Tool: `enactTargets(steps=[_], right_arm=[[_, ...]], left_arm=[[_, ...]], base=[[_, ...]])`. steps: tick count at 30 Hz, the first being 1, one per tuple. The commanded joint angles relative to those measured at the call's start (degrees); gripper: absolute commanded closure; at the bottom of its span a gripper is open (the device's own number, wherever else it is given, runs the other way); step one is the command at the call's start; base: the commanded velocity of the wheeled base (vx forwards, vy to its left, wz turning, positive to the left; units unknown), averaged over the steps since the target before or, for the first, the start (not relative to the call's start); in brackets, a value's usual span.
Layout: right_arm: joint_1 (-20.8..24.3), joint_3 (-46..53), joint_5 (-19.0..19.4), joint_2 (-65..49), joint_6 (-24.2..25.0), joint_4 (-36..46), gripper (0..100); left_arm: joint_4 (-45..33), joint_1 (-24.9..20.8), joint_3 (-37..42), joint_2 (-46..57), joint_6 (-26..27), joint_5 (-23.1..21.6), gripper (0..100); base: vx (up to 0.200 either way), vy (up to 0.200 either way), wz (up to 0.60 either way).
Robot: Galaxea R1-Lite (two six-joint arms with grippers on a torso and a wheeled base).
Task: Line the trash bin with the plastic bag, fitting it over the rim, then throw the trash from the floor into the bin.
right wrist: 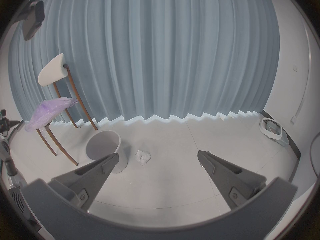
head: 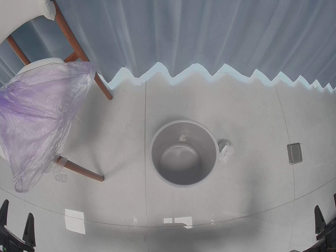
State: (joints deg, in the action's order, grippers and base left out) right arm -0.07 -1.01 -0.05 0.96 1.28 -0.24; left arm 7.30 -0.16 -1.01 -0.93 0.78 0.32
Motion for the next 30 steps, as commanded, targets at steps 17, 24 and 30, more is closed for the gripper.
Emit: enactTargets(steps=[17, 24, 30], right_arm=[[0.0, 1.0, -0.5, -1.0, 0.5, 0.0, 0], [0.0, 1.0, -0.5, -1.0, 0.4, 0.0, 0], [0.0, 1.0, -0.5, -1.0, 0.5, 0.0, 0]], left_arm=[[-3.3, -1.1, -11.7, -5.2, 1.3, -5.4, 0], [-2.9, -1.4, -17.5, -17.1, 1.4, -7.8, 0], [-2.7, -2.4, -22.8, -24.3, 2.1, -13.1, 0]], base=[[0.000, 0.000, 0.00], [0.000, 0.000, 0.00], [0.000, 0.000, 0.00]])
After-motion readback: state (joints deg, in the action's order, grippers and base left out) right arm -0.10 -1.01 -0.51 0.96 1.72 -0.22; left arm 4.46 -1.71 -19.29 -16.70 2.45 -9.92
